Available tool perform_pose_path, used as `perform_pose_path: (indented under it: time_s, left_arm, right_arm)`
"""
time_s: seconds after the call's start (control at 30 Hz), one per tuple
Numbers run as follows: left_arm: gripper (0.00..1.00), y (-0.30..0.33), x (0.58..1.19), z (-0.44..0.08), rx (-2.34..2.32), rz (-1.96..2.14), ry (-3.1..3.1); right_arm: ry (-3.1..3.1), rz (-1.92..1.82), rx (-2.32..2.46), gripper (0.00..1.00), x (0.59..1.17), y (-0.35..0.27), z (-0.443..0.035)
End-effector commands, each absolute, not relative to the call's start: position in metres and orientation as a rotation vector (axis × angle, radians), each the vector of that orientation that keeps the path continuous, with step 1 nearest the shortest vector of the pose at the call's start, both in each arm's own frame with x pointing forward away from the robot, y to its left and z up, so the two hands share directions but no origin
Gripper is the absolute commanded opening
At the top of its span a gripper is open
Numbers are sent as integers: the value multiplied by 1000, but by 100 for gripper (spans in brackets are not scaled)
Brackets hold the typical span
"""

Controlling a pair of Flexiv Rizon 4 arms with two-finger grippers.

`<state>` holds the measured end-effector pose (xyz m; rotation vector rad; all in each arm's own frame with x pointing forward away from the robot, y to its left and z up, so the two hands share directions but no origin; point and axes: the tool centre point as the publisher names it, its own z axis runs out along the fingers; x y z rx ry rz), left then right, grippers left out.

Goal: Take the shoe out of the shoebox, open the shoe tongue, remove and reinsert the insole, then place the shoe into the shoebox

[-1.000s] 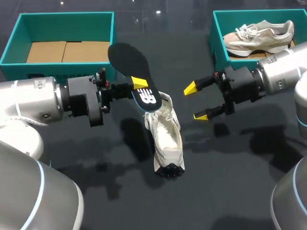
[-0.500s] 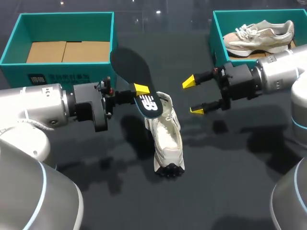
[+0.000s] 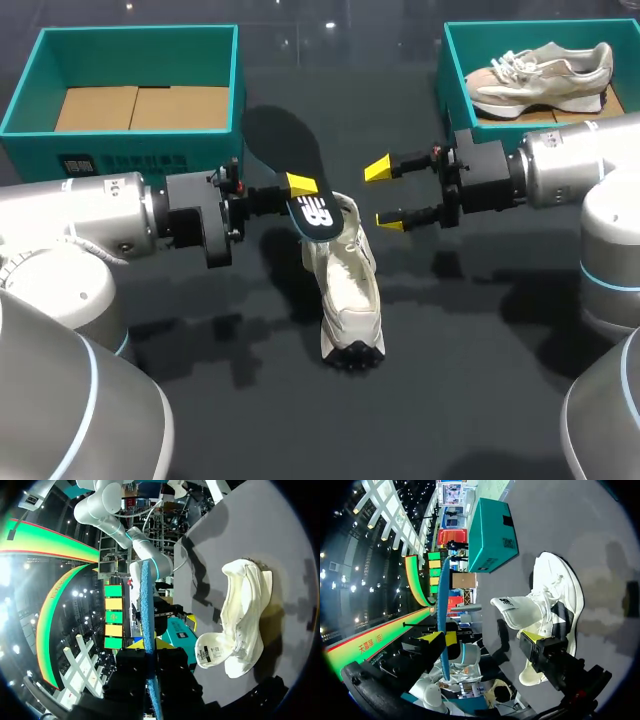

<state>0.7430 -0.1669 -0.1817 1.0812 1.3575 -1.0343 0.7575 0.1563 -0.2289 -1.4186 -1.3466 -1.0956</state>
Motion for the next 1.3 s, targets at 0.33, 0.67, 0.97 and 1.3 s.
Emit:
perform_pose_path:
  time_s: [0.33,0.67,0.97,1.3]
  left_arm:
    - [0,-184,726,-215,1251,-1086,1352]
    - [0,-184,726,-216,1266,-1077,1332]
    - [0,-210,730,-225,1276,-1047,1282]
    - [0,-222,744,-225,1283,-1031,1267]
  right_arm:
    - [-1404,-1137,-1365,100,770,166,-225]
    - [-1410,-1140,-1353,100,771,167,-225]
    - [-1419,-1151,-1322,100,773,182,-223]
    - [-1414,-1145,-1285,86,763,192,-219]
